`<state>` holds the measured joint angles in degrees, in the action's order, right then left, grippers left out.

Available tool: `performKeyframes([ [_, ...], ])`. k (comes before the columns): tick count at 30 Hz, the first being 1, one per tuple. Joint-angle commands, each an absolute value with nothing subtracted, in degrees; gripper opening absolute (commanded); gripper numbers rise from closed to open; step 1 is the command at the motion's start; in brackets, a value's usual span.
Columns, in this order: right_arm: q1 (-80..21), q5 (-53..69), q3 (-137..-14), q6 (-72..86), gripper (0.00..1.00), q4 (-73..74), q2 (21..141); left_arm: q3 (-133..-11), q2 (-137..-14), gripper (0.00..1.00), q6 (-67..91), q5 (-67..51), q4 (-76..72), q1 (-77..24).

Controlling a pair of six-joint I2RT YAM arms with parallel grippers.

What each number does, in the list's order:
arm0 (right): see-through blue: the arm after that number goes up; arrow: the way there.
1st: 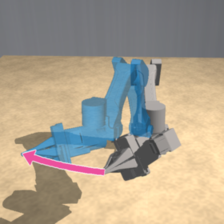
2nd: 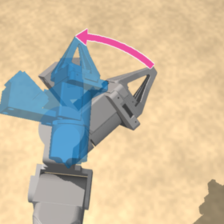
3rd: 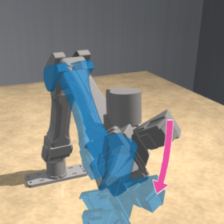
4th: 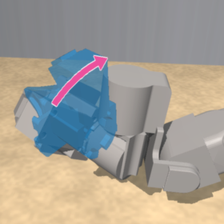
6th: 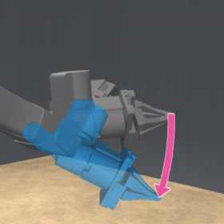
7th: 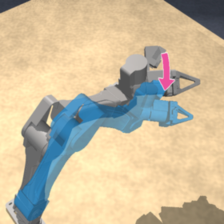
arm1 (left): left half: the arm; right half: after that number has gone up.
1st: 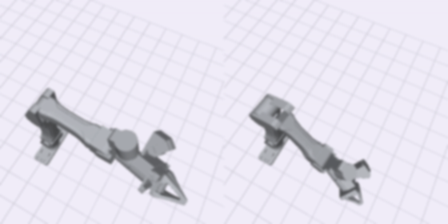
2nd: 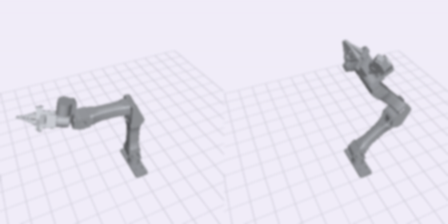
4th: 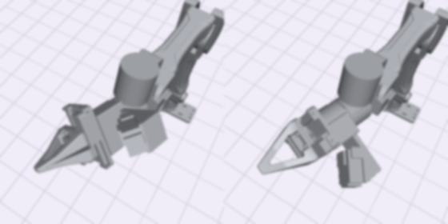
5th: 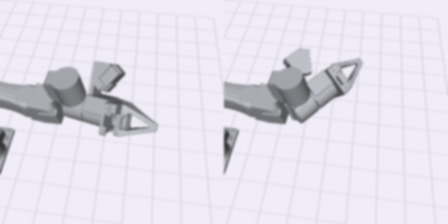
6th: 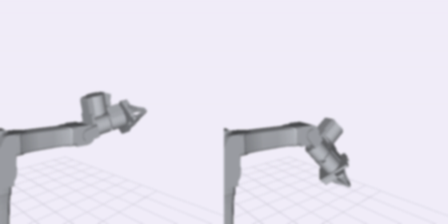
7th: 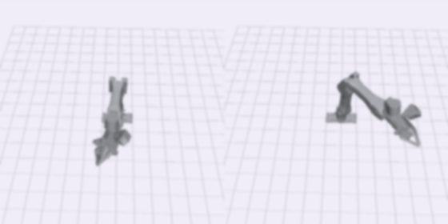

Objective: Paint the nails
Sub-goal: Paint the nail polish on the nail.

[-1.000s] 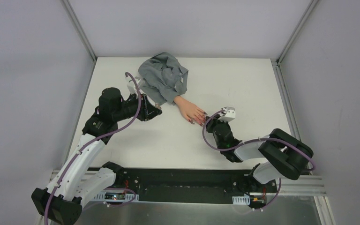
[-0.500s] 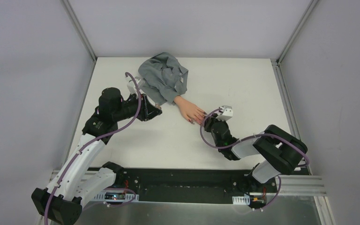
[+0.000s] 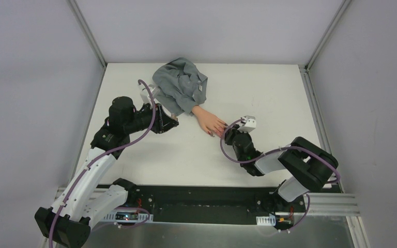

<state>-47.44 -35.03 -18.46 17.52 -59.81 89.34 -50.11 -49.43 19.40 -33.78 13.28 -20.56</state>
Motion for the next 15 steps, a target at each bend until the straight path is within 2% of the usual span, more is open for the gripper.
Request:
performKeyframes([
  [1,-47.26,-34.52,-19.99,18.17,0.00,-62.72,89.68,-51.50,-48.60,0.00,18.54,-33.48,12.26,-20.39],
  [15,-47.26,-34.88,-19.61,18.55,0.00,-62.78,90.53,-51.50,-48.59,0.00,18.59,-33.37,12.30,-20.40],
])
